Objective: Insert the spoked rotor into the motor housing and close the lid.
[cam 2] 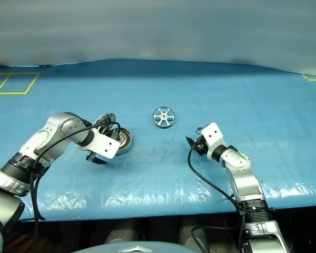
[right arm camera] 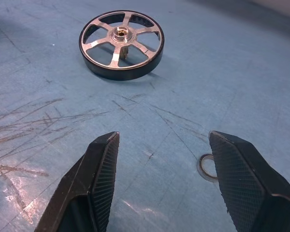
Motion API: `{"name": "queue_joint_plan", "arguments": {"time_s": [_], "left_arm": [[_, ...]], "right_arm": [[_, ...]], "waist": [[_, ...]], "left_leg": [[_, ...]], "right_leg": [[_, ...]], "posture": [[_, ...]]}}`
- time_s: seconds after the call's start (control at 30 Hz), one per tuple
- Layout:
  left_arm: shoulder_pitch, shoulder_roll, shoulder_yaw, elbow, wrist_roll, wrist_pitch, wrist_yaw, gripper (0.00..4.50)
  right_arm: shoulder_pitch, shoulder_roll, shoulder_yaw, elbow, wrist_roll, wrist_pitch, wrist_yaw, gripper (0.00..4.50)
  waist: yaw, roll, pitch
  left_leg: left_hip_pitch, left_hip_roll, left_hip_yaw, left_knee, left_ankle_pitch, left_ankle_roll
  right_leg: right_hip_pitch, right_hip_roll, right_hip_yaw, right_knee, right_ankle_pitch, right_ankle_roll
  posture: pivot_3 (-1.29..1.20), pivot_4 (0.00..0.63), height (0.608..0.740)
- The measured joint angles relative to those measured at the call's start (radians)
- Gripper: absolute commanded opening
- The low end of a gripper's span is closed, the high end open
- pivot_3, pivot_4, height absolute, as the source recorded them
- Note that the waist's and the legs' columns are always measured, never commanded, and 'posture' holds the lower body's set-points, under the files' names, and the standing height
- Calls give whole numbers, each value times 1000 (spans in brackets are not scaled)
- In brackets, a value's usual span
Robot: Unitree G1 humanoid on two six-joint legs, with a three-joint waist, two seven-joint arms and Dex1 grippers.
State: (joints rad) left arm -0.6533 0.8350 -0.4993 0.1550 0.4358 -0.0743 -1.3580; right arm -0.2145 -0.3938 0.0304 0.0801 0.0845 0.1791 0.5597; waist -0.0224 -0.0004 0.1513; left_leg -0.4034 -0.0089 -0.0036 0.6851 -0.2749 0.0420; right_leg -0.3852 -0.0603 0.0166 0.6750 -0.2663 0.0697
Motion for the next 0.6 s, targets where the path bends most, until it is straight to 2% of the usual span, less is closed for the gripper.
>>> {"name": "queue_joint_plan", "arguments": {"time_s": [0.17, 0.27, 0.43, 0.6], "left_arm": [[-10, -19, -3, 28, 17, -6, 3, 4464], [-19, -30, -3, 44, 19, -22, 5, 3871], [-43, -50, -4, 77, 38, -49, 23, 2252], [-58, -56, -14, 91, 47, -72, 18, 2199]], "right_arm": [[1, 0, 0, 0, 0, 0, -1, 3111], [1, 0, 0, 0, 0, 0, -3, 3111], [2, 4, -5, -2, 11, 0, -13, 3111], [4, 6, -24, -12, 23, 0, -19, 3111]], "waist": [[0, 0, 0], [1, 0, 0], [1, 0, 0], [2, 0, 0]], "left_leg": [[3, 0, 0, 0, 1, 0], [4, 0, 0, 0, 2, 0], [4, 0, 0, 0, 2, 0], [4, 0, 0, 0, 2, 0]], "right_leg": [[2, 0, 0, 1, 0, 0], [3, 0, 1, 2, 0, 0], [3, 0, 1, 2, 0, 0], [3, 0, 1, 2, 0, 0]], "posture": [[0, 150, 740], [0, 150, 740], [0, 150, 740], [0, 150, 740]]}}
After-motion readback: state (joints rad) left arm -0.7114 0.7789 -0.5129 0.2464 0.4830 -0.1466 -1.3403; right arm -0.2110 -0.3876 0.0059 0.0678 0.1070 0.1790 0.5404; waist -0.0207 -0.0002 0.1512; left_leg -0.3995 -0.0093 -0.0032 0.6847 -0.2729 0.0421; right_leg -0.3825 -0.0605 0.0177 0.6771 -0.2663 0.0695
